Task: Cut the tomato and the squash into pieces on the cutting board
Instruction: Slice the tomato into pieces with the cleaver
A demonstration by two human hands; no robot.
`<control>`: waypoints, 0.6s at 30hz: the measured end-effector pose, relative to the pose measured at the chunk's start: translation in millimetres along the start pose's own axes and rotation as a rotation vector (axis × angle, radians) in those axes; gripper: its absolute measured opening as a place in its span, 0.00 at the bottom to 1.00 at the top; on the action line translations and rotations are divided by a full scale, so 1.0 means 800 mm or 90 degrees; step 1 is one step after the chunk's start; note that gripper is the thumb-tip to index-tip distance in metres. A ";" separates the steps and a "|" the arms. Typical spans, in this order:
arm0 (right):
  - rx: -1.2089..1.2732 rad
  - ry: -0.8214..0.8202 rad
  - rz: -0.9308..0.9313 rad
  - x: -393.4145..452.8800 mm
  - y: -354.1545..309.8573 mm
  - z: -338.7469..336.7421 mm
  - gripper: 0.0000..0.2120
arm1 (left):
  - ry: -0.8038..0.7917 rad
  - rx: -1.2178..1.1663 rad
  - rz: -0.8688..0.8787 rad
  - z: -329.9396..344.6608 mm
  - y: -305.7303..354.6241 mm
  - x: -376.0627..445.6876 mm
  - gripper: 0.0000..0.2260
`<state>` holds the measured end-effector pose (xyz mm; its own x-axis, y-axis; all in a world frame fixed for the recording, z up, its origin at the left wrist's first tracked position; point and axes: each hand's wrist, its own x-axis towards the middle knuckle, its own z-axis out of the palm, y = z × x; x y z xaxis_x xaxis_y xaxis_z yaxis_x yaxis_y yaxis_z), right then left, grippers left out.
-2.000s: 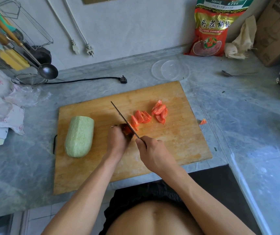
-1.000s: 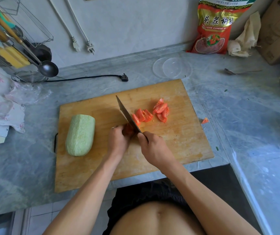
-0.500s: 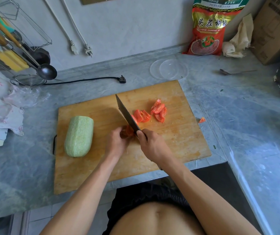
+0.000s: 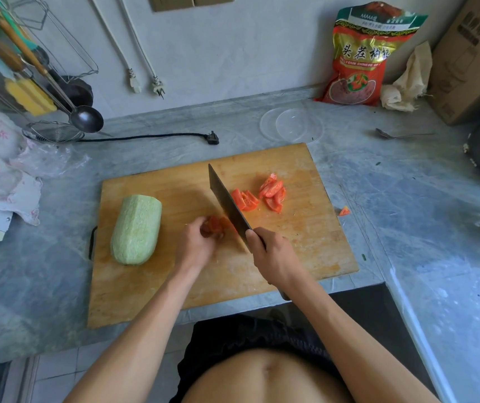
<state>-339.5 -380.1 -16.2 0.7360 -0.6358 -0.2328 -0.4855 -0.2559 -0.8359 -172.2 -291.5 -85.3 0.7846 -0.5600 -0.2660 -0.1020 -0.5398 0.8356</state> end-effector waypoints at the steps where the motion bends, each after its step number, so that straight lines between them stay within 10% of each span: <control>1: 0.005 0.009 -0.013 -0.002 0.000 -0.002 0.20 | 0.001 -0.001 -0.001 0.000 0.002 -0.002 0.19; 9: -0.004 0.037 -0.079 -0.016 -0.014 -0.010 0.19 | 0.010 0.090 0.118 0.002 0.020 -0.008 0.08; 18: -0.008 0.000 -0.041 -0.026 -0.008 0.001 0.19 | -0.037 0.043 -0.017 0.004 0.030 -0.007 0.14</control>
<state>-351.2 -364.1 -6.2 0.7658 -0.6178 -0.1783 -0.4431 -0.3061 -0.8426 -181.2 -303.1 -64.9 0.7514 -0.5791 -0.3162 -0.1245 -0.5951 0.7939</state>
